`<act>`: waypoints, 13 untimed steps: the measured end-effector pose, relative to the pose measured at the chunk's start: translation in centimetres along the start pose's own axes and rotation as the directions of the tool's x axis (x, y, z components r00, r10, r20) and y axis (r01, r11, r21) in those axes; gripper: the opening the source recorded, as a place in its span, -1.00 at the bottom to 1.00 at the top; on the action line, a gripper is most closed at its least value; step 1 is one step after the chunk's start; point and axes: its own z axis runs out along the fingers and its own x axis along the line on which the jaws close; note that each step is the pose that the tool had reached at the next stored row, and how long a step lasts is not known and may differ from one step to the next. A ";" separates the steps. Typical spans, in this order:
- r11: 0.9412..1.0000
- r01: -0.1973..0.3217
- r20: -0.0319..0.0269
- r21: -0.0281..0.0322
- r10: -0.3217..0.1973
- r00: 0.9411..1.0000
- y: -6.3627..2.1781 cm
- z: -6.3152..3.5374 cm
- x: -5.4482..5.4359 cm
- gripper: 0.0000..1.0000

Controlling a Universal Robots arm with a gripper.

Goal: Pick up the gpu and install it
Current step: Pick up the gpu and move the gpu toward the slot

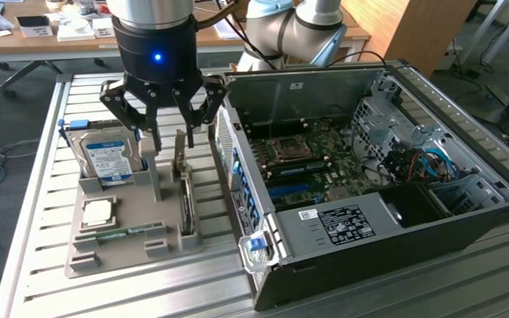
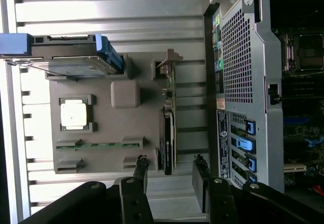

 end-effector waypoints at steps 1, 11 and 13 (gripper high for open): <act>1.000 0.000 0.000 0.000 0.000 1.000 0.00 0.01 0.0 -0.02; 1.000 0.000 0.000 0.000 0.000 1.000 -0.02 0.54 0.0 -0.02; 1.000 0.000 0.000 0.000 0.000 1.000 -0.04 0.84 0.0 -0.02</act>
